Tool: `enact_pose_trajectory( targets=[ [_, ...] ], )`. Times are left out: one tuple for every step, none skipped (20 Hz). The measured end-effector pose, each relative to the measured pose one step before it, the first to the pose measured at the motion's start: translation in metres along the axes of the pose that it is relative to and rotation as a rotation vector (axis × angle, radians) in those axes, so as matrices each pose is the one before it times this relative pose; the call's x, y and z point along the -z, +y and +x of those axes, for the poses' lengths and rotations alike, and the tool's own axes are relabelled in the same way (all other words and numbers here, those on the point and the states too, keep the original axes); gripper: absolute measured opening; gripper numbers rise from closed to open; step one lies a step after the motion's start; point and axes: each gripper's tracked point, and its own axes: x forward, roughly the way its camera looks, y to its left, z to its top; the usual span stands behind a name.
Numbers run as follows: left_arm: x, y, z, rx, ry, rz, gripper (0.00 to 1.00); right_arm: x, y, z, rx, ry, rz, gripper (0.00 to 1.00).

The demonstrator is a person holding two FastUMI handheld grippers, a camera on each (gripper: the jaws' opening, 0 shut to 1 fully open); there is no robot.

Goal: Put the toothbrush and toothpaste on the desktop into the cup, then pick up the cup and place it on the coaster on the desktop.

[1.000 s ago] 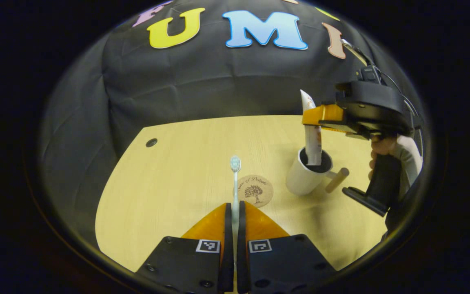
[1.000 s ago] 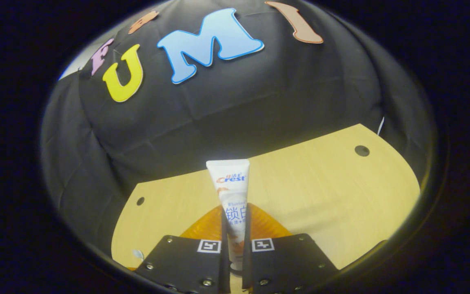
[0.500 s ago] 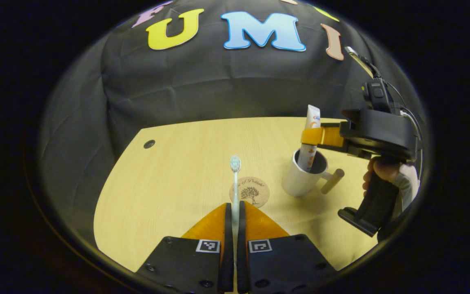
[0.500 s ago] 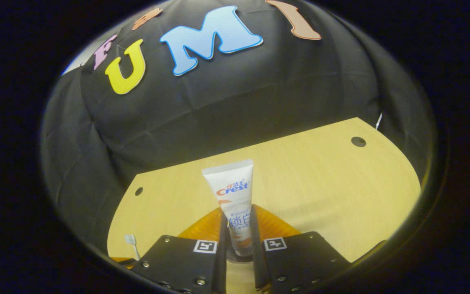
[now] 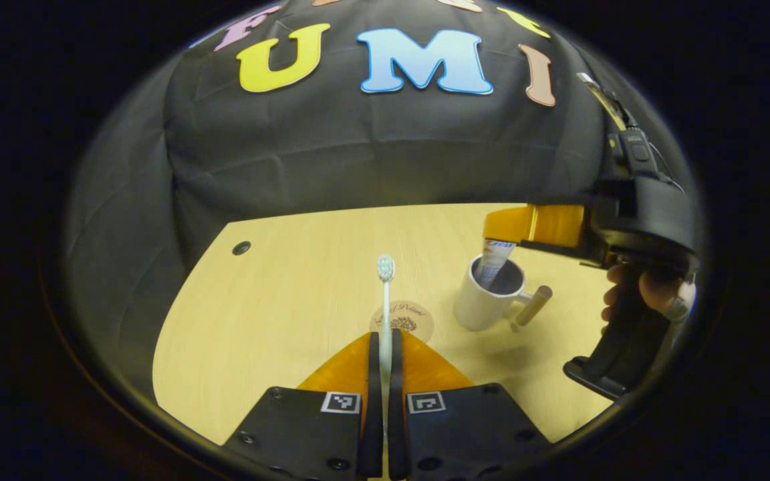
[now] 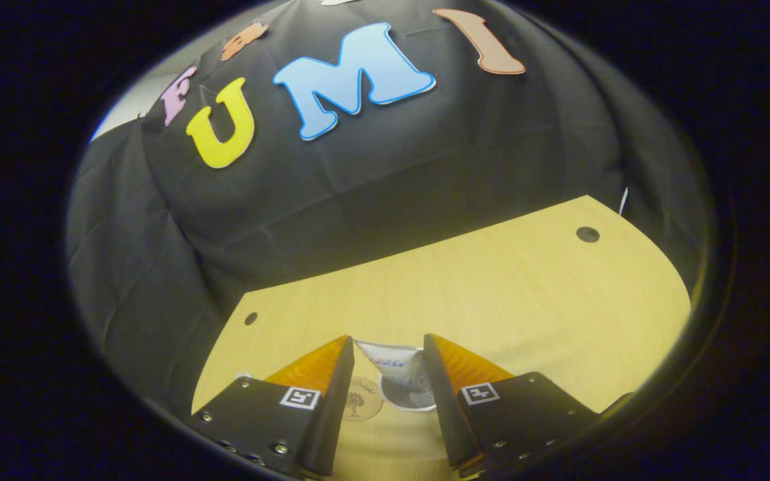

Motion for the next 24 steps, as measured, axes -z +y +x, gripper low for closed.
enact_pose_trajectory(
  targets=[
    [-0.00275,-0.00328,-0.00138,0.00453,-0.00675,0.00685,0.11,-0.00981,-0.00102,-0.00583,0.00059,-0.02368,0.01412,0.67],
    [-0.00314,-0.00230,0.00006,0.00418,-0.00845,0.00894,0.12,-0.00659,-0.00263,-0.00556,0.00487,-0.01936,0.01026,0.62],
    [-0.00373,-0.00336,0.00019,0.00806,-0.00965,0.00991,0.12,-0.00531,-0.00576,-0.00499,0.01083,-0.01035,0.00550,0.55],
    [-0.00360,-0.00366,0.00140,0.00834,-0.00828,0.01007,0.12,-0.00316,-0.00700,-0.00409,0.01385,-0.00596,0.00080,0.61],
    [-0.00347,-0.00497,0.00027,0.00981,-0.00776,0.00977,0.11,-0.00291,-0.00815,-0.00410,0.01484,-0.00688,-0.00189,0.61],
    [-0.00453,-0.00500,0.00198,0.01007,-0.00971,0.00884,0.11,0.00053,-0.00821,-0.00504,0.01575,-0.00019,-0.00062,0.62],
    [-0.00568,-0.00707,0.00258,0.01303,-0.01189,0.01103,0.11,0.00178,-0.00882,-0.00342,0.01584,0.00587,0.00258,0.62],
    [-0.00589,-0.00743,0.00257,0.01287,-0.01311,0.01142,0.11,0.00045,-0.00674,-0.00203,0.01205,0.00054,0.00468,0.62],
    [-0.00670,-0.00693,0.00409,0.01486,-0.01337,0.01446,0.11,0.00228,-0.00837,-0.00415,0.01725,0.00209,0.00403,0.62],
    [-0.00673,-0.00717,0.00336,0.01447,-0.01515,0.01611,0.11,0.00329,-0.00762,-0.00364,0.01414,0.00411,0.00207,0.62],
    [-0.00830,-0.00893,0.00402,0.01650,-0.01677,0.01757,0.11,0.00281,-0.00683,-0.00291,0.01343,0.00399,0.00158,0.61],
    [-0.00841,-0.00889,0.00381,0.01731,-0.01698,0.01735,0.11,0.00350,-0.00694,-0.00269,0.01288,0.00436,0.00112,0.61],
    [-0.00725,-0.00973,0.00466,0.01830,-0.01721,0.01546,0.11,0.00245,-0.00664,-0.00169,0.01349,0.00608,0.00107,0.62],
    [-0.00757,-0.00958,0.00420,0.02043,-0.01710,0.01364,0.11,0.00190,-0.00668,-0.00113,0.01151,0.00443,0.00249,0.62],
    [-0.00779,-0.01003,0.00456,0.01799,-0.01634,0.01333,0.11,0.00184,-0.00700,-0.00211,0.01199,0.00361,0.00330,0.61],
    [-0.00608,-0.00886,0.00586,0.01891,-0.01458,0.01270,0.11,0.00178,-0.00726,-0.00163,0.01395,0.00369,0.00310,0.61],
    [-0.00722,-0.00937,0.00615,0.01702,-0.01340,0.01193,0.11,0.00056,-0.00724,-0.00114,0.01303,0.00158,0.00320,0.62],
    [-0.00822,-0.00845,0.00665,0.01591,-0.01269,0.01157,0.11,0.00077,-0.00559,-0.00122,0.01097,0.00123,0.00209,0.62],
    [-0.00643,-0.00705,0.00637,0.01408,-0.01123,0.01060,0.11,-0.00018,-0.00665,-0.00003,0.01101,0.00175,0.00136,0.62],
    [-0.00627,-0.00569,0.00592,0.01103,-0.01304,0.01047,0.11,0.00122,-0.00652,-0.00005,0.01076,0.00247,0.00077,0.62],
    [-0.00677,-0.00589,0.00580,0.00999,-0.01413,0.00825,0.11,0.00079,-0.00521,0.00076,0.01036,0.00478,0.00065,0.62],
    [-0.00608,-0.00418,0.00510,0.00724,-0.01445,0.01014,0.11,0.00137,-0.00507,0.00012,0.00812,0.00423,0.00221,0.61],
    [-0.00421,-0.00386,0.00529,0.00536,-0.01180,0.01194,0.10,0.00024,-0.00459,0.00072,0.00832,0.00366,0.00346,0.61],
    [-0.00339,-0.00248,0.00528,0.00429,-0.01173,0.01146,0.10,0.00090,-0.00355,0.00053,0.00586,0.00356,0.00320,0.61]
  ],
)
